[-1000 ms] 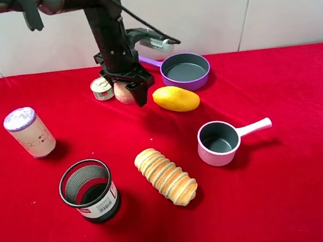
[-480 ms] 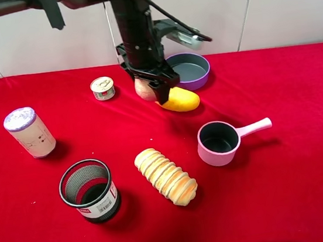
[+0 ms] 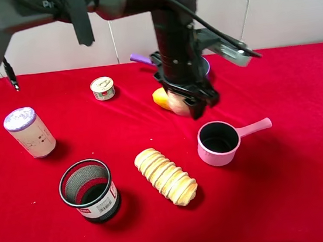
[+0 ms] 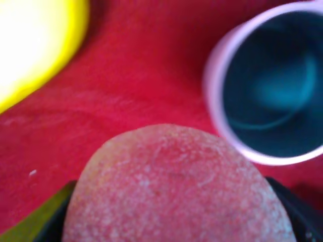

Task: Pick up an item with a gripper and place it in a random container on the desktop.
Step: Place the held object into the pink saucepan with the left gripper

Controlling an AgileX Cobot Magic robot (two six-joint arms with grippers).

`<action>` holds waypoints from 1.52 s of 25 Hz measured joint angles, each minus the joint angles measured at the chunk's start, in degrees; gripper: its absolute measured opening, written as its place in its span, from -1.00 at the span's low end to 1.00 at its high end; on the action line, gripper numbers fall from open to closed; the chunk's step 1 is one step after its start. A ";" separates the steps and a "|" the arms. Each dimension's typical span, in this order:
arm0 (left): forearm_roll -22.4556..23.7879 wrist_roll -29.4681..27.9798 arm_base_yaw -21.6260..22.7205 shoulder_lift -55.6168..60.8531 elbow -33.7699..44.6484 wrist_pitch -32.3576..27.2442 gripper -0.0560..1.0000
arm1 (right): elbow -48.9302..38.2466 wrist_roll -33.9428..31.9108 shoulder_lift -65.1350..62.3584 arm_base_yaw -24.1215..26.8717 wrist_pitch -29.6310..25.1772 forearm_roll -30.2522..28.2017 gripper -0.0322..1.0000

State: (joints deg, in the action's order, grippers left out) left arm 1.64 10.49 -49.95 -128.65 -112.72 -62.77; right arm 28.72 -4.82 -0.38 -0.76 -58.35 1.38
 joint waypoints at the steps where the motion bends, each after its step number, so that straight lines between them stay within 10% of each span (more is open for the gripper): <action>1: 0.00 -0.13 -0.80 0.00 0.00 0.33 0.36 | 0.00 0.00 0.00 0.00 0.00 0.00 0.40; 38: -1.08 -0.48 -6.28 -5.89 -0.02 6.37 0.38 | 0.00 0.00 0.00 0.00 0.00 0.00 0.40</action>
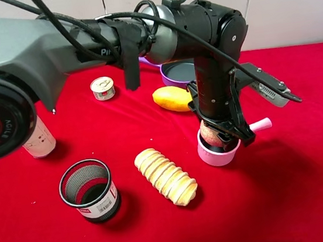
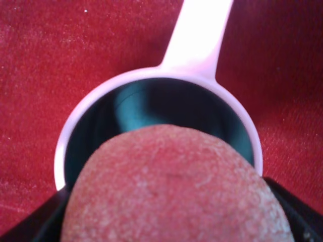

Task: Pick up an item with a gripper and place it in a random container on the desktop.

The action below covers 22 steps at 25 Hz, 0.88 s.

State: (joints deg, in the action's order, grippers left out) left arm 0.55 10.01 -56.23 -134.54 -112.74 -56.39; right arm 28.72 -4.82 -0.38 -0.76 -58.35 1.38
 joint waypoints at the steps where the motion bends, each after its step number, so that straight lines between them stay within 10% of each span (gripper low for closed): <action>1: 0.00 0.00 0.00 0.00 0.00 0.00 0.43 | 0.00 0.00 0.00 0.00 0.00 0.00 0.40; 8: 0.00 0.00 0.00 0.00 0.00 0.04 0.87 | 0.00 0.00 0.00 0.00 0.00 0.00 0.40; 22: 0.00 0.00 0.00 0.00 -3.74 -2.13 0.91 | 0.00 0.00 0.00 0.00 0.00 0.00 0.40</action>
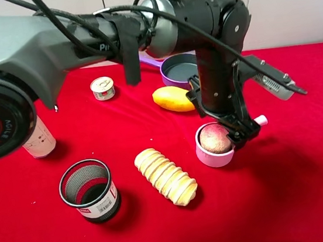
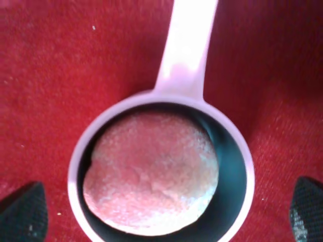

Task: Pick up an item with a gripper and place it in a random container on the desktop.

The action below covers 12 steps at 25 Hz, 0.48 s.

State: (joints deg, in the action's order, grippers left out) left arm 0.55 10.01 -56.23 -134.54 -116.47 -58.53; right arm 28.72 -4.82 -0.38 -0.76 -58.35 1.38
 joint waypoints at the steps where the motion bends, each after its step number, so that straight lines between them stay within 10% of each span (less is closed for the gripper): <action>1: 0.00 0.00 0.00 0.00 -0.81 -0.39 0.91 | 0.00 0.00 0.00 0.00 0.00 0.00 0.40; 12: 0.00 -1.11 0.00 1.23 -4.90 -8.39 0.91 | 0.00 0.00 0.00 0.00 0.00 0.00 0.40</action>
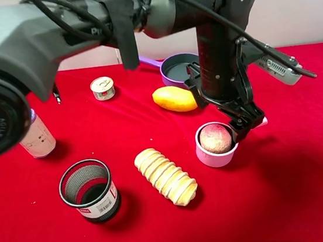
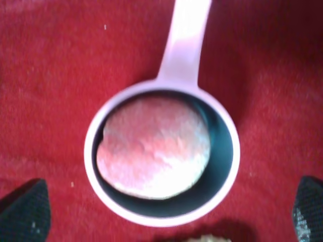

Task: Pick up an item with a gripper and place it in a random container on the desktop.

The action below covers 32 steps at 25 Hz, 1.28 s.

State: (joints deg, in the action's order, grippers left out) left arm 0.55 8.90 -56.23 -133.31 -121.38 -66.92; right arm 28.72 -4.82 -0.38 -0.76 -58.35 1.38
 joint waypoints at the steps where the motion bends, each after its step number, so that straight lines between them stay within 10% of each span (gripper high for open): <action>1: 0.05 -0.40 0.00 0.30 -0.30 0.00 0.91 | 0.00 0.00 0.00 0.00 0.00 0.00 0.40; 17: -3.65 -1.56 0.00 7.94 0.34 -0.11 0.91 | 0.00 0.00 0.00 0.00 0.00 0.00 0.40; 32: -3.65 -0.83 0.00 23.50 18.98 -0.06 0.91 | 0.00 0.00 0.00 0.00 0.00 0.00 0.40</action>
State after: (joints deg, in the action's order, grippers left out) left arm -3.09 8.07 -56.23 -109.81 -102.39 -66.97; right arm 28.72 -4.82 -0.38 -0.76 -58.35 1.38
